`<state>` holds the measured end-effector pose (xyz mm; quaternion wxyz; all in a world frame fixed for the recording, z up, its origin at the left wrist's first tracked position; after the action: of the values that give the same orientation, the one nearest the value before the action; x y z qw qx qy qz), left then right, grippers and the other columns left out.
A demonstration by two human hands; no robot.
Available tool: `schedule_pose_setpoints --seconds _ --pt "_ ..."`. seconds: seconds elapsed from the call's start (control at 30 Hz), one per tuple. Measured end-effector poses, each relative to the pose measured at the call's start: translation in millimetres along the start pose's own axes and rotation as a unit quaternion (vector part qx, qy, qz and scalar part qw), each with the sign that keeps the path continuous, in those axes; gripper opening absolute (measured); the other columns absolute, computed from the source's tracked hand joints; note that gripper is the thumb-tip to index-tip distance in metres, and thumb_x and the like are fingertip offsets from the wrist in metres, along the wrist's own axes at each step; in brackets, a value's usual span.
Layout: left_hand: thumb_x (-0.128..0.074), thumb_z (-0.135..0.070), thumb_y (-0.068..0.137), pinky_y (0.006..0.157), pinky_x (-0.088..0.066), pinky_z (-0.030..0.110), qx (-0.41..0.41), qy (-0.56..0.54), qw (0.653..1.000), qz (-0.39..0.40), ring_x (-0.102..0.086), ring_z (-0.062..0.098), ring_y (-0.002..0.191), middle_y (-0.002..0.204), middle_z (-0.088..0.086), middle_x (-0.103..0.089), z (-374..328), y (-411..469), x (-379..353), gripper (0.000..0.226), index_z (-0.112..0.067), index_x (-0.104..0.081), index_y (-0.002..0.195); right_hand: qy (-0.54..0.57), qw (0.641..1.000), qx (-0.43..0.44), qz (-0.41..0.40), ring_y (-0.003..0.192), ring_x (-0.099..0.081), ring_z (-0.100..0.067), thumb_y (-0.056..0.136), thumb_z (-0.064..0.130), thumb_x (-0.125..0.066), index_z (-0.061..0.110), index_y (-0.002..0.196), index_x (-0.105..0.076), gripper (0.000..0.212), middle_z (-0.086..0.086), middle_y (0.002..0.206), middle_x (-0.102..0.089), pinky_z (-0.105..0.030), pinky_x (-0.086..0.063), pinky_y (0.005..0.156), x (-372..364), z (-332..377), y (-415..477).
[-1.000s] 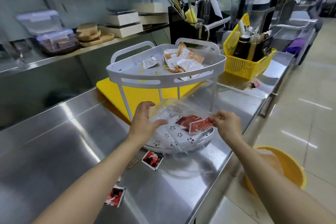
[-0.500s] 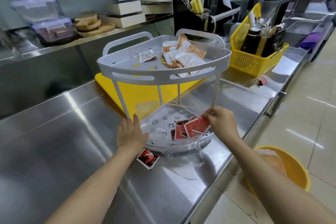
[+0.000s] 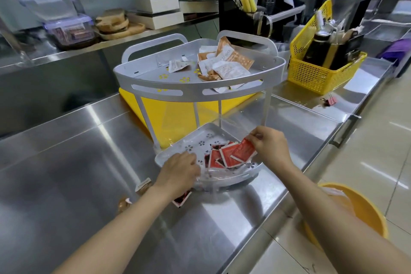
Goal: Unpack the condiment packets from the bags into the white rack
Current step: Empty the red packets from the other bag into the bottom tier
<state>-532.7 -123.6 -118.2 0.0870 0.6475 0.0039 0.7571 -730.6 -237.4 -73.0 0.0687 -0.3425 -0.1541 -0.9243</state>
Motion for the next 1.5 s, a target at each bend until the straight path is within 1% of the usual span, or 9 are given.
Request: schedule_pose_setpoints --seconds 0.13,0.3,0.4,0.6,0.7,0.83,1.0,1.23,1.5 --pt "-0.074 0.007 0.042 0.040 -0.032 0.025 0.134 0.014 0.987 -0.086 -0.055 0.023 0.052 0.068 0.007 -0.058 -6 7 -2 0.029 -0.009 -0.066 0.064 0.032 0.999 0.031 -0.016 0.083 -0.065 -0.035 0.081 0.011 -0.064 0.003 0.080 -0.071 0.010 -0.019 0.084 -0.072 -0.040 -0.052 0.077 -2 2 0" --pt "-0.043 -0.028 0.093 0.099 -0.043 0.038 0.271 -0.333 0.889 0.160 -0.051 0.029 0.116 0.127 0.005 -0.054 -17 12 -20 0.032 -0.018 -0.057 0.120 -0.023 0.994 0.103 0.012 0.085 -0.064 -0.035 0.080 0.008 -0.065 0.001 0.082 -0.070 0.009 -0.018 0.085 -0.071 -0.036 -0.048 0.075 -5 2 -2" --pt "-0.043 -0.047 0.091 0.105 -0.036 0.034 0.247 -0.283 0.878 0.297 -0.039 0.026 0.133 0.149 0.005 -0.037 -9 12 14 0.057 -0.017 -0.038 0.139 -0.039 0.987 0.140 0.062 0.084 -0.064 -0.036 0.081 0.009 -0.065 0.002 0.083 -0.070 0.009 -0.017 0.087 -0.071 -0.041 -0.051 0.078 -5 0 -1" --pt "-0.057 -0.030 0.087 0.074 -0.046 0.025 0.045 -0.338 0.937 -0.078 -0.057 0.008 0.085 0.096 -0.002 -0.068 -24 3 102 0.021 -0.017 -0.064 0.103 -0.025 0.985 0.149 0.088 0.081 -0.065 -0.033 0.081 0.011 -0.066 0.001 0.083 -0.071 0.011 -0.018 0.085 -0.072 -0.036 -0.049 0.076 -5 6 9" --pt "-0.068 -0.036 0.073 0.081 -0.033 0.029 -0.030 -0.100 0.957 -0.269 -0.052 0.014 0.098 0.100 0.000 -0.069 -16 12 104 0.039 -0.020 -0.059 0.107 -0.015 0.982 0.162 0.099 0.075 -0.065 -0.031 0.080 0.012 -0.067 0.001 0.081 -0.071 0.012 -0.016 0.082 -0.072 -0.035 -0.050 0.072 -4 12 14" --pt "-0.073 -0.032 0.074 0.095 -0.014 0.033 0.115 -0.021 0.991 -0.067 -0.048 0.029 0.121 0.117 0.006 -0.061 9 24 82 0.054 -0.016 -0.053 0.121 -0.038 0.973 0.173 0.147 0.073 -0.062 -0.023 0.081 0.013 -0.067 0.003 0.086 -0.072 0.012 -0.012 0.085 -0.072 -0.028 -0.048 0.071 4 20 13" --pt "-0.039 -0.007 0.089 0.065 -0.028 0.032 0.152 -0.001 0.988 0.036 -0.041 0.028 0.069 0.062 0.000 -0.036 12 26 75 0.014 -0.014 -0.036 0.078 -0.201 0.946 0.149 0.206 0.090 -0.061 -0.027 0.084 0.027 -0.062 0.008 0.092 -0.069 0.021 -0.007 0.093 -0.063 -0.035 -0.051 0.076 0 26 15" --pt "-0.039 -0.022 0.095 0.057 -0.029 0.031 0.198 -0.050 0.973 -0.111 -0.052 0.035 0.073 0.068 0.004 -0.043 23 32 102 0.019 -0.010 -0.041 0.082 -0.201 0.972 0.122 -0.009 0.091 -0.060 -0.040 0.090 0.036 -0.050 0.015 0.097 -0.070 0.030 -0.015 0.097 -0.068 -0.035 -0.043 0.068 20 50 20" --pt "-0.042 -0.019 0.091 0.054 -0.027 0.030 0.199 -0.099 0.974 0.041 -0.044 0.028 0.070 0.069 0.002 -0.044 10 -4 68 0.023 -0.017 -0.036 0.069 -0.002 0.969 0.064 0.239 0.061 -0.062 -0.026 0.084 0.025 -0.063 0.012 0.100 -0.071 0.022 -0.013 0.082 -0.072 -0.033 -0.054 0.060 10 36 -6"
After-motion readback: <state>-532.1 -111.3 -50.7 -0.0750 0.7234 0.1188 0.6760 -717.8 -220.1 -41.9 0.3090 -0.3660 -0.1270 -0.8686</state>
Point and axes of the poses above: each hand's wrist, its own y-axis towards the middle knuckle, its own x-axis out of the back of the hand, z = x × y, the point moved 2 cm from there along y, towards the middle knuckle
